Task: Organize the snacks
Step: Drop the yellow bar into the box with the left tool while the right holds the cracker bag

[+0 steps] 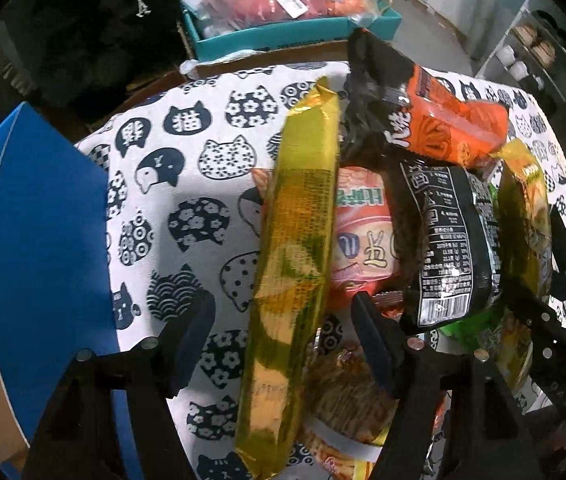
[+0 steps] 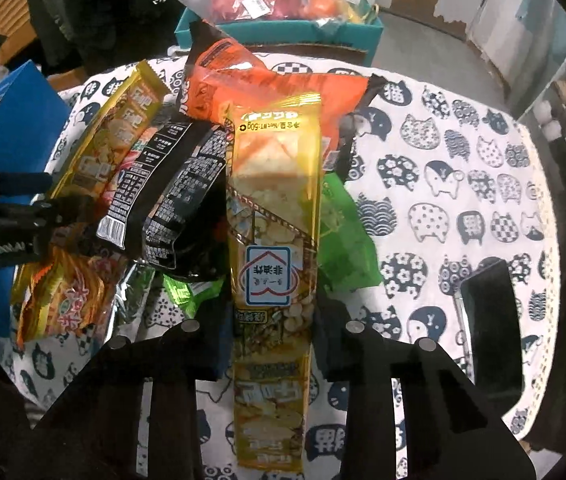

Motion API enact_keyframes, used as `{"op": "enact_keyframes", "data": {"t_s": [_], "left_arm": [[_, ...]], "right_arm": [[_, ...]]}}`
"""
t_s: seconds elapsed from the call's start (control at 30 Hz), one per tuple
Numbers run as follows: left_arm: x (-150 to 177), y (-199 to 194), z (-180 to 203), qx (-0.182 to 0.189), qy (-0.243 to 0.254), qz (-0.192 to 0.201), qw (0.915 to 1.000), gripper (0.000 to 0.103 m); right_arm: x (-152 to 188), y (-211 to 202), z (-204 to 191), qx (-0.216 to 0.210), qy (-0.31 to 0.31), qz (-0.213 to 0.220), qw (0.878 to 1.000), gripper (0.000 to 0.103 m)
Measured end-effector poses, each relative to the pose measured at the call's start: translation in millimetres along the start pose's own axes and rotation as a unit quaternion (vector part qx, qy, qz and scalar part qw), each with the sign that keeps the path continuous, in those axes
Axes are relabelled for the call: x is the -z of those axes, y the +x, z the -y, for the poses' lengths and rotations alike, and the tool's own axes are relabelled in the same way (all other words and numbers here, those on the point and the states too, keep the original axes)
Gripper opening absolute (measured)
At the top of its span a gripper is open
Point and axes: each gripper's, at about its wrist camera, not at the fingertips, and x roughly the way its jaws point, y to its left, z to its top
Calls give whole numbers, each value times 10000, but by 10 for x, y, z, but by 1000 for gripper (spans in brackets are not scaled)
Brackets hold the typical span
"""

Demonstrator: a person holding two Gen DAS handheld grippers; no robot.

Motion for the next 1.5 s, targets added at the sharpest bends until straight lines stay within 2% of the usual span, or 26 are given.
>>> {"op": "enact_keyframes", "data": {"t_s": [0.07,0.17,0.23,0.3,0.73,1.13,1.5], "left_arm": [[-3,22,34,-9,74,-14,10000,70],[9,30,71,57,143,5,9999,53],[21,14,87,69,158,65,9998,46],[39,-32,102,-53,212,185,9996,30],[138,-445,92,-291,336,766,9961,27],[285,-904,-78,-81,95,1138,9934,27],[469,-1369,-248,-63,22,1537,9881,27]], "right_arm": [[11,27,23,-88,22,5,10000,39],[54,53,21,-98,-22,46,9999,40],[65,61,13,-128,-55,74,9999,34],[103,31,43,-134,-97,88,9998,31],[106,-307,96,-50,-230,459,9987,30],[-31,-690,-50,-114,-301,873,9957,30],[-142,-1046,-250,-316,-342,1238,9912,30]]}}
